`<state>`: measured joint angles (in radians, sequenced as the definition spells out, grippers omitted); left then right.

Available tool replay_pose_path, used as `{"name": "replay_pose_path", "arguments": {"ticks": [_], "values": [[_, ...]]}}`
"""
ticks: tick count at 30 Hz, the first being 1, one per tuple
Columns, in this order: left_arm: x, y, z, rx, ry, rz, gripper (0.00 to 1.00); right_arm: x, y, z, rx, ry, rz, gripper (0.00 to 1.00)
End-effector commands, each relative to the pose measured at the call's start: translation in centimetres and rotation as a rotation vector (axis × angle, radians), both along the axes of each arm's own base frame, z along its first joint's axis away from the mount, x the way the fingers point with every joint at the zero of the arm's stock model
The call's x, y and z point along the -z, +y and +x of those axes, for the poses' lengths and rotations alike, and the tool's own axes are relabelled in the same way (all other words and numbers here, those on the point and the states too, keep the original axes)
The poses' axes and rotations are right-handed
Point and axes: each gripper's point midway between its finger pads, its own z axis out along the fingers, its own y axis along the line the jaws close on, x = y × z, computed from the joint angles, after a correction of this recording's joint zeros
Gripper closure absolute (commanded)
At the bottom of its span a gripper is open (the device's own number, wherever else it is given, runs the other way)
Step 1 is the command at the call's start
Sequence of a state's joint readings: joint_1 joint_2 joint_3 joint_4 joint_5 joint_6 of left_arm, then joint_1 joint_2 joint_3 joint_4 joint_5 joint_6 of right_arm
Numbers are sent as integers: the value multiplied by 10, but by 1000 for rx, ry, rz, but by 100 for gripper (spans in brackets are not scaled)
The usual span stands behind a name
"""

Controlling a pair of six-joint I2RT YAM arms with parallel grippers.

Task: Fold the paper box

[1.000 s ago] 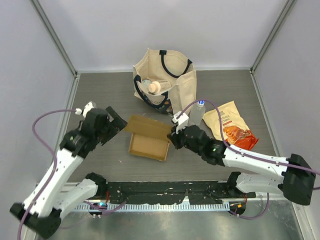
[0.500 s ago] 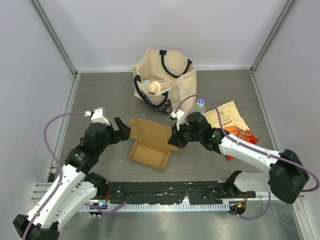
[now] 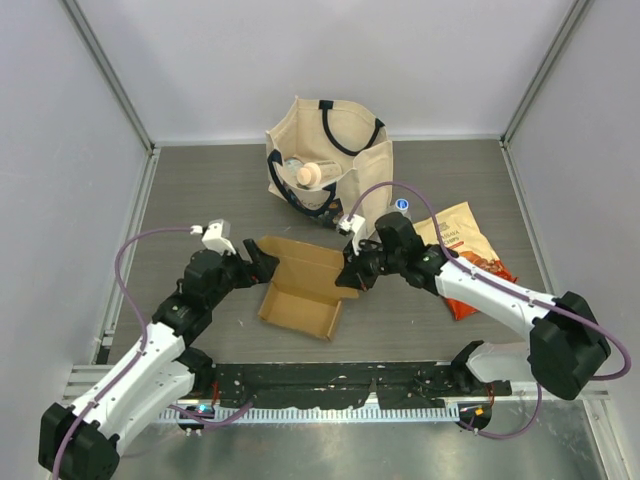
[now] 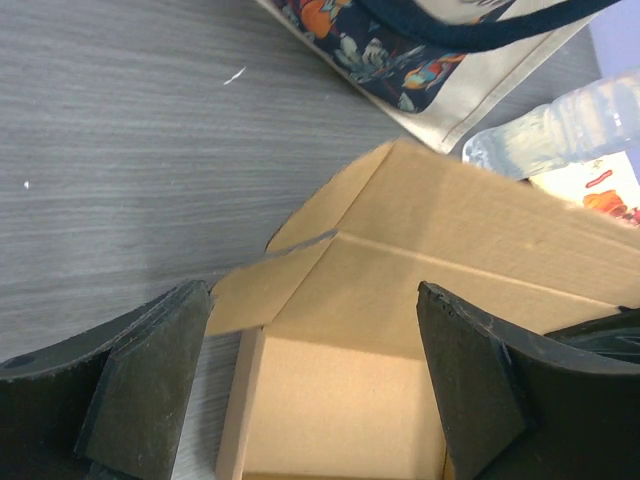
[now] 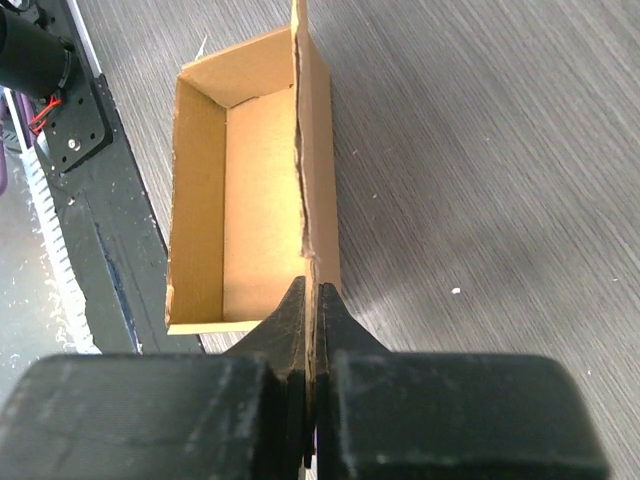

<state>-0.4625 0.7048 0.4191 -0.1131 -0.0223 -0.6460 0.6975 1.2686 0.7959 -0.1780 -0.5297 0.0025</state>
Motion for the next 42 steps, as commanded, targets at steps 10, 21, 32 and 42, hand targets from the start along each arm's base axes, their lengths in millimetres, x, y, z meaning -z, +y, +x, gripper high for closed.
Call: {"name": "replay_pose_path", "arguments": {"ticks": [10, 21, 32, 42], "values": [[-18, -11, 11, 63, -134, -17, 47, -16, 8, 19, -35, -47, 20, 99], [4, 32, 22, -186, -44, 92, 21, -13, 9, 17, -56, -35, 12, 99], [-15, 0, 12, -21, -177, -71, 53, -16, 9, 16, -58, -42, 25, 99], [-11, 5, 17, -32, -160, 5, 96, -20, 10, 41, 101, -34, 21, 77]]}}
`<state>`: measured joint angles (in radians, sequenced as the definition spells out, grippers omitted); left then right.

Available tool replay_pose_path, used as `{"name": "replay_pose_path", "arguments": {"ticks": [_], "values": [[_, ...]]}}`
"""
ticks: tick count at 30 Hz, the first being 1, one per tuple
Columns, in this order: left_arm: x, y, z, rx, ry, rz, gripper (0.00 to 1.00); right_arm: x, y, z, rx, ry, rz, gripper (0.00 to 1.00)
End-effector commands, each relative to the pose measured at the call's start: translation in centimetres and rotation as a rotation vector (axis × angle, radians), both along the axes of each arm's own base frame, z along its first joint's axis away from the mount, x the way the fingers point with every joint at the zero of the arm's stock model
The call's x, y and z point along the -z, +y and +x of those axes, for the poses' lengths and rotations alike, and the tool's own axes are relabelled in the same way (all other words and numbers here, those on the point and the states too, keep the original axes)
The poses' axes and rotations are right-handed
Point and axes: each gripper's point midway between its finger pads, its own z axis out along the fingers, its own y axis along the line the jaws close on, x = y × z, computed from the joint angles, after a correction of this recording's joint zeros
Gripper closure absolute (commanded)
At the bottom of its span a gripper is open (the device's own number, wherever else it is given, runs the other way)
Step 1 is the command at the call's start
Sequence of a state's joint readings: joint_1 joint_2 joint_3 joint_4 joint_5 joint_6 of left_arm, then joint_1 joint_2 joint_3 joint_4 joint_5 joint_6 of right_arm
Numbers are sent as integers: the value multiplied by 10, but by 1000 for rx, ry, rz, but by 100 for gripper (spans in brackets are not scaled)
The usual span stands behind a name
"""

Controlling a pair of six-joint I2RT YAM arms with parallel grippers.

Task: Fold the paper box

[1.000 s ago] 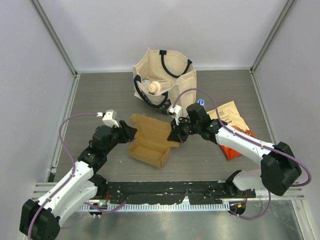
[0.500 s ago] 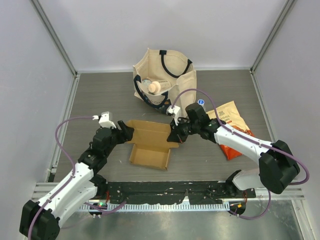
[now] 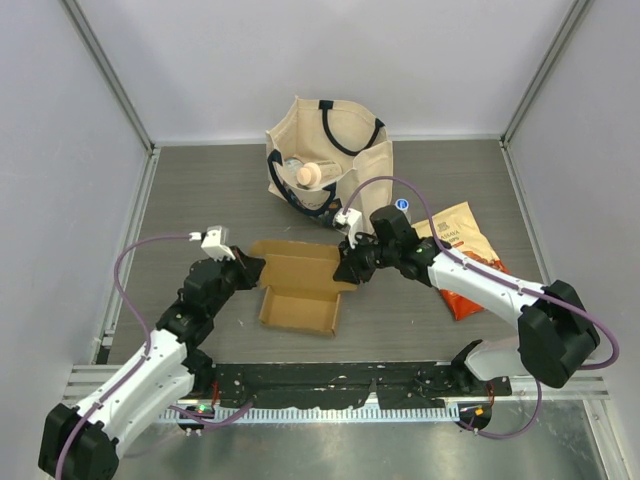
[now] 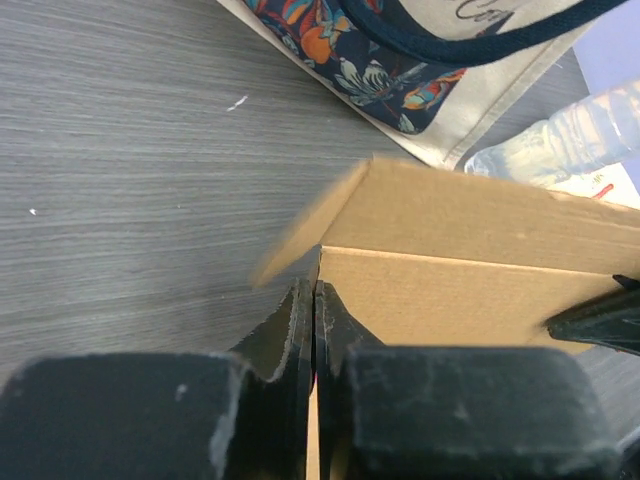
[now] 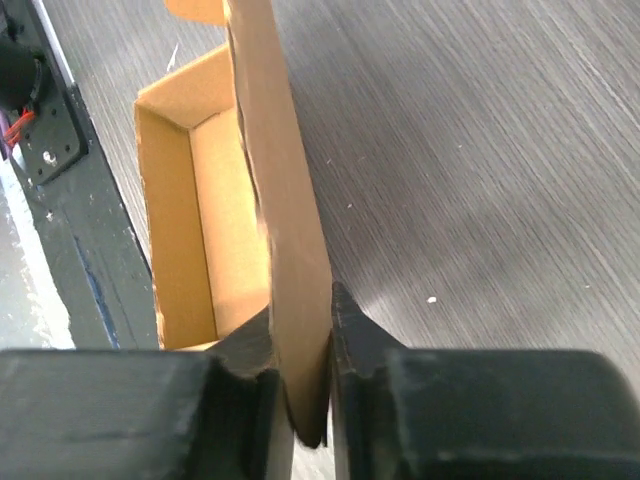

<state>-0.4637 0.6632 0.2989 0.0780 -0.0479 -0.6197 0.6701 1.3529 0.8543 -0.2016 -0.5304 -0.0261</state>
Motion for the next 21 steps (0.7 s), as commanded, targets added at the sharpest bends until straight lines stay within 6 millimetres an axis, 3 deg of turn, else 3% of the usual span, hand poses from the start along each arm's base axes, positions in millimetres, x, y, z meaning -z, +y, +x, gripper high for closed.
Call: {"name": "replay_pose_path", "arguments": {"ticks": [1, 3, 7, 11, 14, 16, 19, 21], "values": [[-10, 3, 13, -26, -26, 39, 99, -30, 7, 25, 117, -41, 54, 72], [-10, 4, 14, -35, -18, 47, 100, -24, -2, 32, 232, -4, 18, 62], [-17, 6, 13, -35, -67, 51, 100, -17, -13, 28, 299, 64, -41, 55], [-23, 7, 10, -30, -102, 47, 100, -21, -22, 34, 341, 30, -65, 54], [-23, 6, 9, -20, -104, 50, 100, -29, -17, 43, 329, -4, -59, 54], [-25, 5, 8, -15, -105, 46, 100, -23, -15, 46, 318, -7, -74, 55], [-24, 3, 8, -5, -106, 51, 100, -19, -14, 57, 348, -25, -86, 60], [-24, 4, 8, -9, -105, 57, 100, -20, -14, 64, 379, -47, -75, 69]]}}
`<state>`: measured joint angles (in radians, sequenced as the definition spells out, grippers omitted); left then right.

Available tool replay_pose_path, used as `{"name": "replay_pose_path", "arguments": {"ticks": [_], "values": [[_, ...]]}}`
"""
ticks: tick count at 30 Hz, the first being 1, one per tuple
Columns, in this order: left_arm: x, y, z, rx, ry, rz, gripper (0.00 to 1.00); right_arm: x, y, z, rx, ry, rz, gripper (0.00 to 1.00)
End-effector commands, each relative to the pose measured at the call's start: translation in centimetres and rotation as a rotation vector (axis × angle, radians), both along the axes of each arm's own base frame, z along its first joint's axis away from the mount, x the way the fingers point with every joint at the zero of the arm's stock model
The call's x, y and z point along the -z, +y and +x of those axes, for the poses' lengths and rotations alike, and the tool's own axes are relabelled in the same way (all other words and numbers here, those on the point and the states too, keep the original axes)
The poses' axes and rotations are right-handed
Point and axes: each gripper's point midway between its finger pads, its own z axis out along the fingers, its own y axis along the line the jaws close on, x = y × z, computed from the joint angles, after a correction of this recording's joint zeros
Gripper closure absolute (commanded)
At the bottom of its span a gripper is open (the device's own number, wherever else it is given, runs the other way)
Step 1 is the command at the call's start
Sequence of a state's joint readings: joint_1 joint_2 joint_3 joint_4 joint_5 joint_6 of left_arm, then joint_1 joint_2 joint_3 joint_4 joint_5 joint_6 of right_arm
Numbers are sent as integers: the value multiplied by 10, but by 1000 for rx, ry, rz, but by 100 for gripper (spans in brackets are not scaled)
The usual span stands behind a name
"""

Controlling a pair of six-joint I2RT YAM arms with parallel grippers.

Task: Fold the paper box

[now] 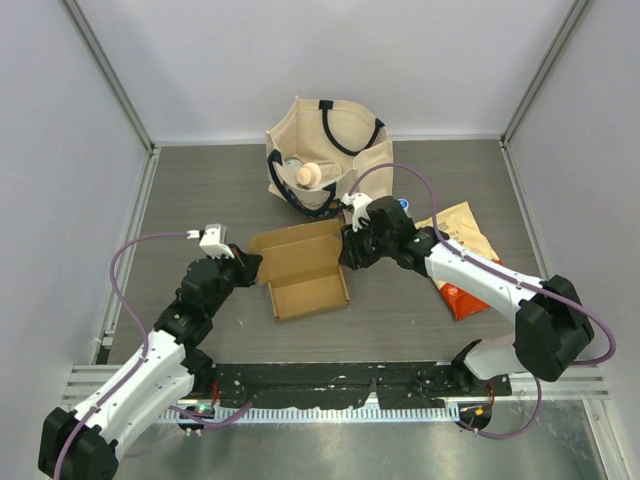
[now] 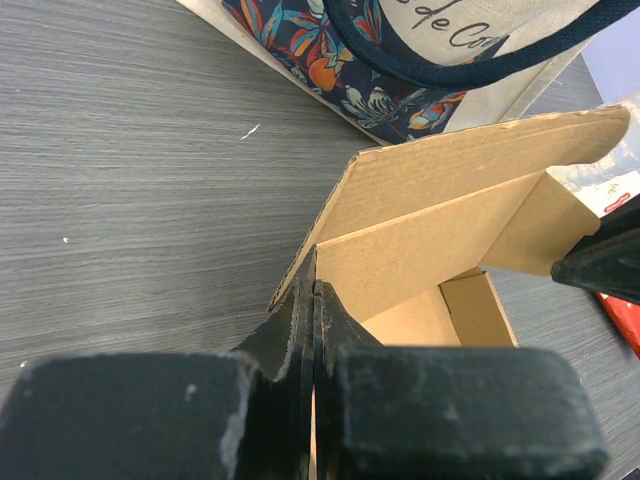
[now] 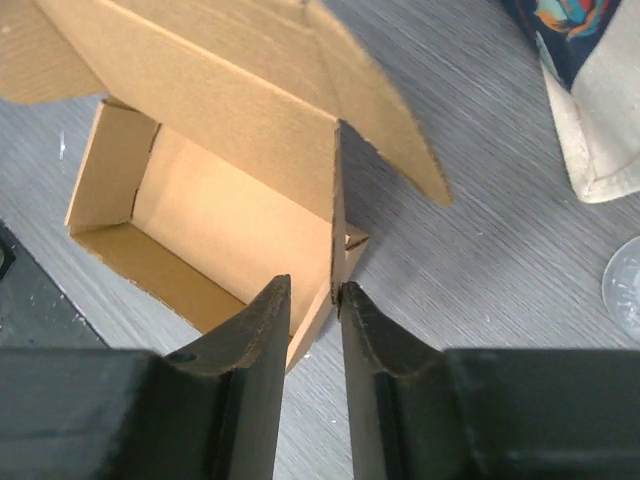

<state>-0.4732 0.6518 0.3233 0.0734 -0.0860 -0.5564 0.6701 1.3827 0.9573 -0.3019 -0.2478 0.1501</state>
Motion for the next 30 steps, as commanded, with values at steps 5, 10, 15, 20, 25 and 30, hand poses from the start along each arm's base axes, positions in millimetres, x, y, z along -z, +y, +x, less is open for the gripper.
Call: {"name": "replay_pose_path", "arguments": {"ticks": [5, 10, 15, 20, 25, 30], "values": [[-12, 15, 12, -146, -6, -15, 100, -25, 3, 38, 200, -146, 13, 99], [-14, 28, 20, -396, 46, -1, 100, -34, 19, 36, 434, -262, 55, 99], [-34, 36, 22, -622, -99, 103, 100, -38, 23, 49, 622, -373, 92, 99], [-19, 21, 20, -542, -125, 66, 100, -29, 21, 42, 640, -459, 90, 99], [-3, 22, 12, -539, -98, 75, 100, -12, 19, 26, 623, -490, 120, 99], [10, 16, 4, -531, -59, 60, 100, 2, 21, 10, 613, -485, 118, 99]]}}
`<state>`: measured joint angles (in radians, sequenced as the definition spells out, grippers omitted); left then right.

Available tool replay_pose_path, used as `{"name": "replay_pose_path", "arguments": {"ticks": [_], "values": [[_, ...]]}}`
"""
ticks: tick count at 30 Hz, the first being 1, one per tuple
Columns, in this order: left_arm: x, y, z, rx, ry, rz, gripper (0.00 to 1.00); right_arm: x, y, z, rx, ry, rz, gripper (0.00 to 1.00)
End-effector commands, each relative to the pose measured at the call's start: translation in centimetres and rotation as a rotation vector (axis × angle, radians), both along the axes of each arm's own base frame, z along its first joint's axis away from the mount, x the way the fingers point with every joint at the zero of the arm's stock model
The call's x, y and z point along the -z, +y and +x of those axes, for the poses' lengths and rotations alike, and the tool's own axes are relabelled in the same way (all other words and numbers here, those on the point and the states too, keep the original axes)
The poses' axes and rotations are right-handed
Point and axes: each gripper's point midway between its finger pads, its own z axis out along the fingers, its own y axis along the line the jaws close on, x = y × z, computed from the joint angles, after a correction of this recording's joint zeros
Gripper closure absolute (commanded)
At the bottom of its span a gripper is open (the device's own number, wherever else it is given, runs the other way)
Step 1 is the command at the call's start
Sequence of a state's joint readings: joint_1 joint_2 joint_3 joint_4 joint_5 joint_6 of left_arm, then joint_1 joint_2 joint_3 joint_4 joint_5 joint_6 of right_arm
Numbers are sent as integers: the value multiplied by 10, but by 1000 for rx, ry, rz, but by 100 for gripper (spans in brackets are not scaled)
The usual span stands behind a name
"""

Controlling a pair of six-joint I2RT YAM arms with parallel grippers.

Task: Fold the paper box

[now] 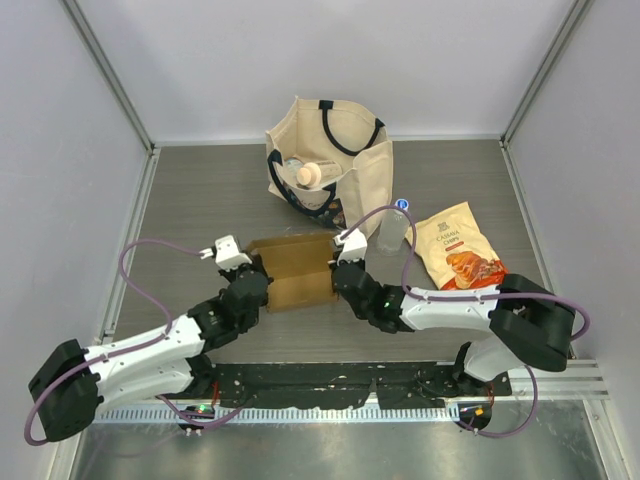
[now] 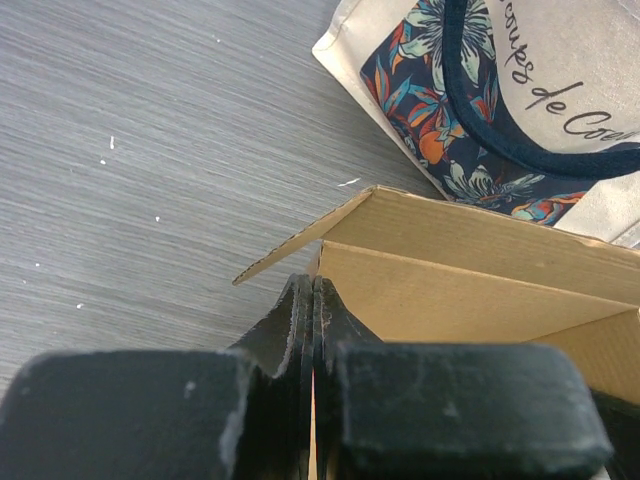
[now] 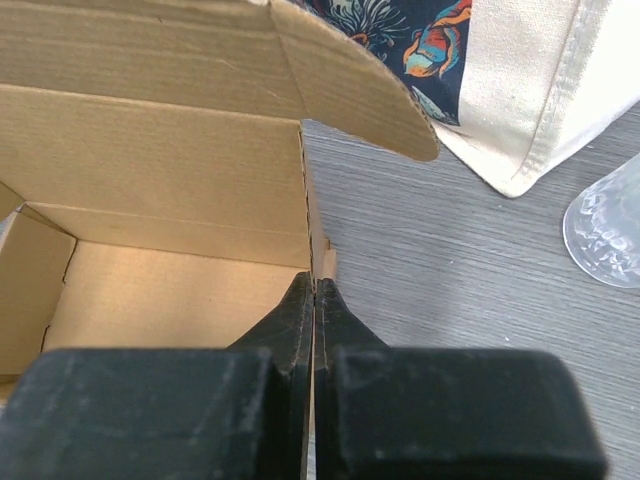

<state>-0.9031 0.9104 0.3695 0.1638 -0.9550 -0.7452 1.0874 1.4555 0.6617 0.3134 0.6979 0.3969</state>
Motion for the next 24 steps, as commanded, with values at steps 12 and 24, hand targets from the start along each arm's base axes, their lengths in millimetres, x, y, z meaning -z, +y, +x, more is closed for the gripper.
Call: {"name": "replay_pose_path", "arguments": {"ticks": [12, 24], "values": [[34, 2, -30, -41, 27, 12, 100, -4, -3, -18, 68, -48, 143, 99], [39, 9, -48, 0, 29, 2, 100, -16, 7, -23, 153, 33, 179, 99]]}}
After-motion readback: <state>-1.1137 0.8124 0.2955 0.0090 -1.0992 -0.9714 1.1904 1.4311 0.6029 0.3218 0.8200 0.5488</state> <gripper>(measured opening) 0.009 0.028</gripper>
